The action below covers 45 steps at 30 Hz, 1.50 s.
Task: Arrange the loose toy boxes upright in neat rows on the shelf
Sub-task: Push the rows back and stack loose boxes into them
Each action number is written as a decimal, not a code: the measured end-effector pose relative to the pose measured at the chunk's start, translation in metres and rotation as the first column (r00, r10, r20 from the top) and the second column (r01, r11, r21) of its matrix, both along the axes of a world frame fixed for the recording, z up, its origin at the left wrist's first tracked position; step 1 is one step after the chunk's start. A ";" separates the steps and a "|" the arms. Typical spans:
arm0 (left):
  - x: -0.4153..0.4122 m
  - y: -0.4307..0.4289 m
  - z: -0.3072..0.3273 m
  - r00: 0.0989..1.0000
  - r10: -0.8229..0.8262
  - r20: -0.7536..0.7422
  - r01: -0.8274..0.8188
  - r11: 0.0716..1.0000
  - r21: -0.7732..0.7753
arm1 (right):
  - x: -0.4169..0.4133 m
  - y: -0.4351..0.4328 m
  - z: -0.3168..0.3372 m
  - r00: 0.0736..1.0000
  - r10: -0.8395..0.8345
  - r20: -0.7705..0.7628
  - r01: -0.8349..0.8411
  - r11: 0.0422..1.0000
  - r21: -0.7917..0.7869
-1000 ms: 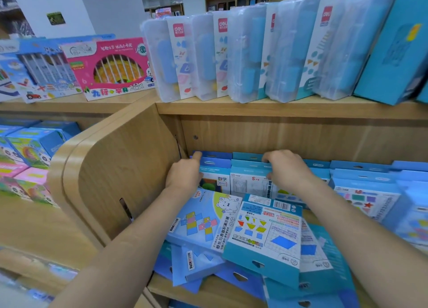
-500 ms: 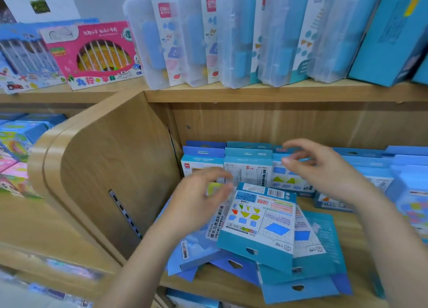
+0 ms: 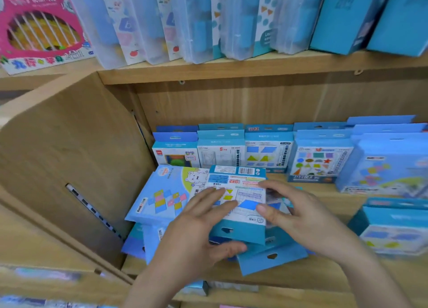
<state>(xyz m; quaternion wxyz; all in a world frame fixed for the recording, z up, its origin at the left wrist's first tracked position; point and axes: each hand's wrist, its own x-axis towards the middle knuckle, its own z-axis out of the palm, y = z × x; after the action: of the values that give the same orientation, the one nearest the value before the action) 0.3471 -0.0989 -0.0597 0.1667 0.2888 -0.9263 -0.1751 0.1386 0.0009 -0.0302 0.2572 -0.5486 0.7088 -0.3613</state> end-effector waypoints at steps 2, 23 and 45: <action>0.002 0.000 -0.001 1.000 0.009 0.015 -0.009 1.000 -0.013 | 0.007 -0.001 -0.004 0.998 0.009 -0.068 -0.009 1.000 -0.007; -0.069 0.102 0.031 0.892 0.152 -0.425 -0.198 0.978 -0.065 | -0.131 0.143 0.008 0.924 -0.355 0.143 0.382 0.876 -0.294; -0.212 0.151 0.006 0.915 0.300 -0.271 -0.115 0.837 0.535 | -0.181 0.153 -0.007 0.964 -0.082 0.252 0.129 0.975 -0.179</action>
<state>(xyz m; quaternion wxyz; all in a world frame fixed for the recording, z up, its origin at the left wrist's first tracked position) 0.1346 0.0519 -0.0532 0.2622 0.3875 -0.7657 -0.4413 -0.0420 0.1541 -0.0372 0.2677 -0.4840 0.6618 -0.5061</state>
